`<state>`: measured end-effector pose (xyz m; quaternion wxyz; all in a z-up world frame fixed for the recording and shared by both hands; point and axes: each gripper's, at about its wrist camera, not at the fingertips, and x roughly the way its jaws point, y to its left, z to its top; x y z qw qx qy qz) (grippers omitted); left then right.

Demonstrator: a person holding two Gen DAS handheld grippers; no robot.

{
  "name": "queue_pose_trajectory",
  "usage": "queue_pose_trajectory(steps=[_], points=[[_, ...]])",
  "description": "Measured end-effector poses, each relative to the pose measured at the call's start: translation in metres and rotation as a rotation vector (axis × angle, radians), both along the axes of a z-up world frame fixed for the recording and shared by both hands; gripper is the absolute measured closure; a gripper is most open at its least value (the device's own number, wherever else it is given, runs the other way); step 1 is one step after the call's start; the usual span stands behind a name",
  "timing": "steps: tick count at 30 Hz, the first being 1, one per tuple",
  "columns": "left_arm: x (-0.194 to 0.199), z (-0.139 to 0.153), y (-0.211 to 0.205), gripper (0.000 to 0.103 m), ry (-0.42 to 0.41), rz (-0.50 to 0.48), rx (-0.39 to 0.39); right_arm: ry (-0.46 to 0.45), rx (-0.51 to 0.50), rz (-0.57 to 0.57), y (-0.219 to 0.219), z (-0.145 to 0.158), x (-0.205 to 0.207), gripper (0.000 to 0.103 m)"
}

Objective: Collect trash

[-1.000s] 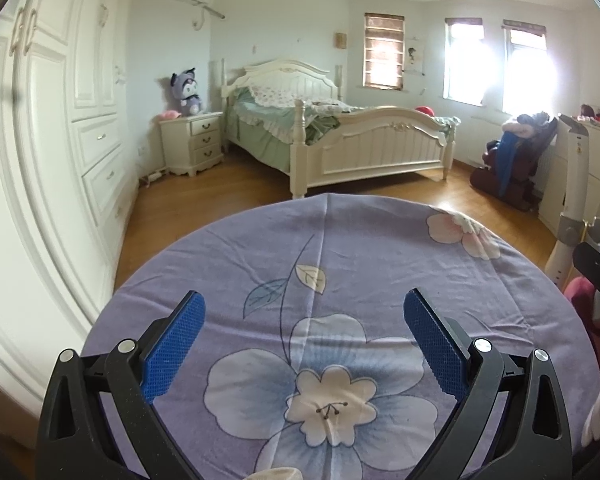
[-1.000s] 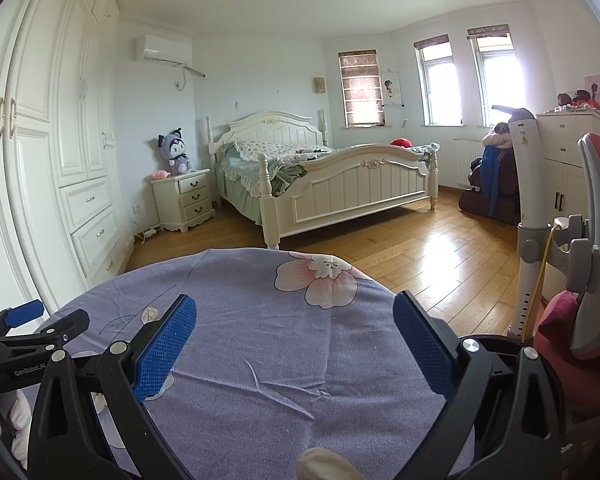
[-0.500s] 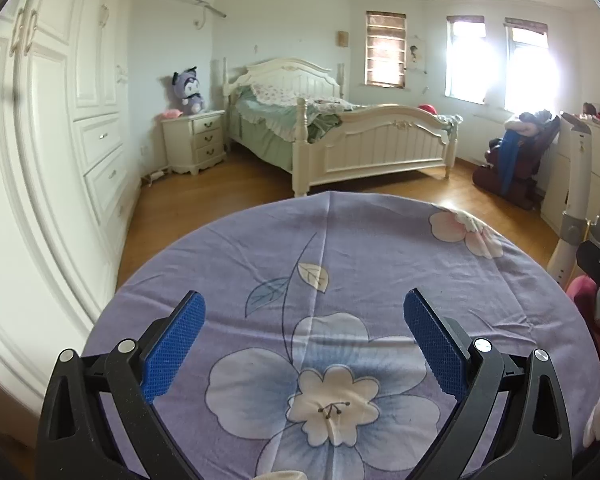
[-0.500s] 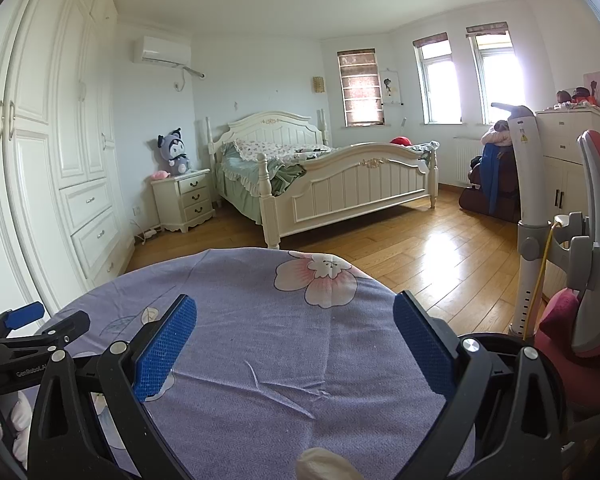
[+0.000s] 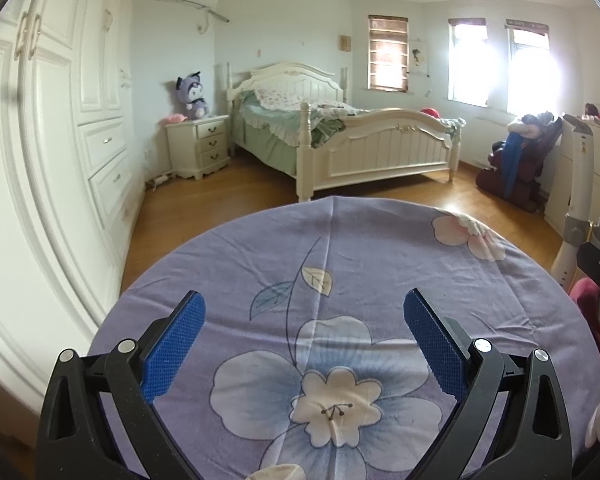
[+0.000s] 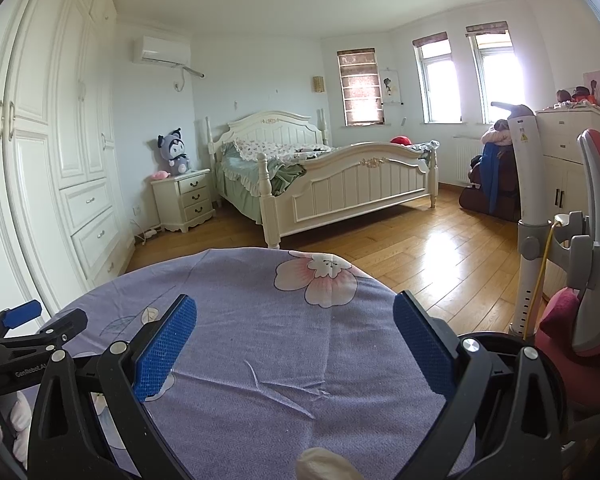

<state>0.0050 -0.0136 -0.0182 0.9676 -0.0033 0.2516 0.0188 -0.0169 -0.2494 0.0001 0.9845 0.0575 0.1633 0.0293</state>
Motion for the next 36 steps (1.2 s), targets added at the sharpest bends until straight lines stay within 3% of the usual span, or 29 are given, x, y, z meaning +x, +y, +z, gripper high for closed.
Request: queue_pose_trajectory(steps=[12,36], points=[[-0.0063,0.0029,-0.0062,0.005,-0.037,-0.016,0.036,0.000,0.003,-0.001,0.0001,-0.0002,-0.0002,0.005],[-0.0047,0.0042,0.0030,0.005,-0.030,-0.018,-0.012,0.003,0.008,-0.002,0.0005,-0.0003,-0.0009,0.005]])
